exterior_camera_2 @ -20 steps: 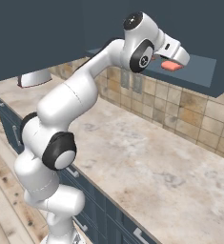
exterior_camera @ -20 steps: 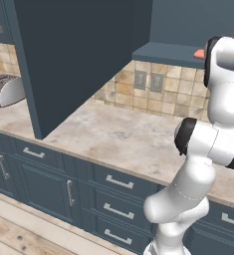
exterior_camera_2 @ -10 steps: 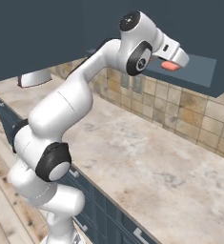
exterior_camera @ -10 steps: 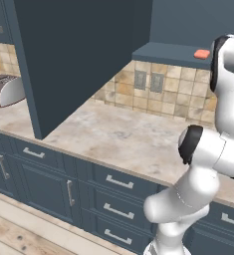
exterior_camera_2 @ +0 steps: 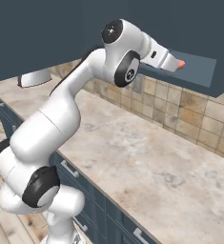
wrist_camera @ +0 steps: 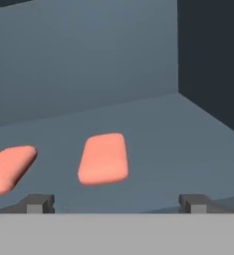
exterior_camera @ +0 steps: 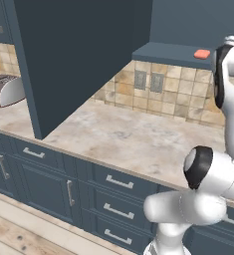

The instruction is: Pick up the bar soap and bar soap from the sink, and place them back in the cabinet, and close the cabinet door.

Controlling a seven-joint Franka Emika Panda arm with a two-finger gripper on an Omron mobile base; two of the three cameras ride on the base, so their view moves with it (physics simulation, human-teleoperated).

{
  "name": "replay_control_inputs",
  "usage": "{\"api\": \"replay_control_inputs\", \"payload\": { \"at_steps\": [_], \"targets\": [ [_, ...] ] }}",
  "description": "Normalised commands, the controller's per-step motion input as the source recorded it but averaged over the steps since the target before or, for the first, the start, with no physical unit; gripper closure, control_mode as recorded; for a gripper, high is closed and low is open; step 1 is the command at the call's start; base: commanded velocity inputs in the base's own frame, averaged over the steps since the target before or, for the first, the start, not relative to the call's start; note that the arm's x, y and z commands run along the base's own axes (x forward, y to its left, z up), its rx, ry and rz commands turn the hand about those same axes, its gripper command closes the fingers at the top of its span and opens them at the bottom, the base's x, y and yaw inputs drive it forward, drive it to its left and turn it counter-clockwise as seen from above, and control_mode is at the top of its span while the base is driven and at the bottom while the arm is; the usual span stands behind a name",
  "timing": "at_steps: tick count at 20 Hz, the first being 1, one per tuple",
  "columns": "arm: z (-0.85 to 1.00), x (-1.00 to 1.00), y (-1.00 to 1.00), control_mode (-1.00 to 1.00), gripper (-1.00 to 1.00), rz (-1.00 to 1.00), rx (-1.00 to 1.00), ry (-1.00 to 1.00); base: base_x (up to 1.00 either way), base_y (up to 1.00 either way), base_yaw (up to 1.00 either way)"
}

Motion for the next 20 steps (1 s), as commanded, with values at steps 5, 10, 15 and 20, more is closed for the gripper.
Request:
{"api": "replay_control_inputs", "payload": {
  "at_steps": [5, 10, 15, 20],
  "targets": [
    [-0.02, -0.5, 0.52, -1.0, -1.0, 0.0, -0.07, -0.12, 0.0, 0.0, 0.0],
    [-0.05, -0.53, 0.54, -1.0, -1.0, 0.0, -0.07, -0.12, 0.0, 0.0, 0.0],
    [-0.11, -0.48, 0.53, -1.0, -1.0, 0.0, -0.07, -0.1, 0.0, 0.0, 0.0],
    [-0.1, -0.46, 0.48, -1.0, -1.0, 0.0, -0.05, -0.08, 0.0, 0.0, 0.0]
  ]
}}
